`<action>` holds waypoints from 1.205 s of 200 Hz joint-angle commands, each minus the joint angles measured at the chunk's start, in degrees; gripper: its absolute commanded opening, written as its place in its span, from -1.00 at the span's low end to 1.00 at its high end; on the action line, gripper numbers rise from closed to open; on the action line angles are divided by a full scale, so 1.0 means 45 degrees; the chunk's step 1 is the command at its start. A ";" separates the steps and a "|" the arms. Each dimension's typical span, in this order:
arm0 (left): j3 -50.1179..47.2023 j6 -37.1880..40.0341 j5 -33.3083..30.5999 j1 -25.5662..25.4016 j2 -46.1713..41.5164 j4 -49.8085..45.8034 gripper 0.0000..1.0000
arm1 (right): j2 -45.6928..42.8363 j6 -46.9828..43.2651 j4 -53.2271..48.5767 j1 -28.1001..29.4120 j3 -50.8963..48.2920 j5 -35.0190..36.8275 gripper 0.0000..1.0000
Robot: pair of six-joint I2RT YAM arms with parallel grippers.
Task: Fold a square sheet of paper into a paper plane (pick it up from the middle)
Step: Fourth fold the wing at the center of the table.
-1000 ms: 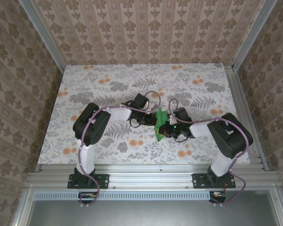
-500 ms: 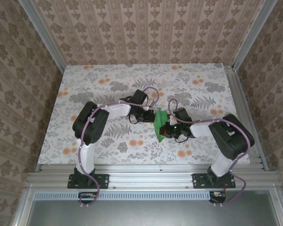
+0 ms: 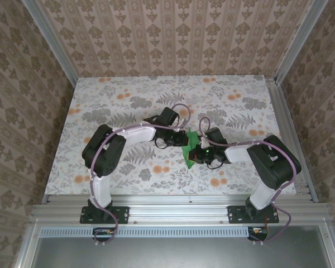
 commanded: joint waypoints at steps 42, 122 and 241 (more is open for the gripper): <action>-0.0425 -0.0831 0.0157 -0.0230 0.0837 0.1031 -0.75 | -0.0096 -0.0267 -0.2186 0.0238 -0.0196 0.0784 -0.94; -0.0590 -0.0300 -0.0308 -0.0214 0.1646 0.0824 -0.83 | -0.0251 -0.0233 -0.2282 0.0296 -0.0156 0.0885 -0.94; -0.0651 0.1076 -0.2133 0.0040 0.2646 -0.0934 -1.00 | -0.0791 -0.0923 -0.3412 0.0969 -0.0352 0.1138 -0.90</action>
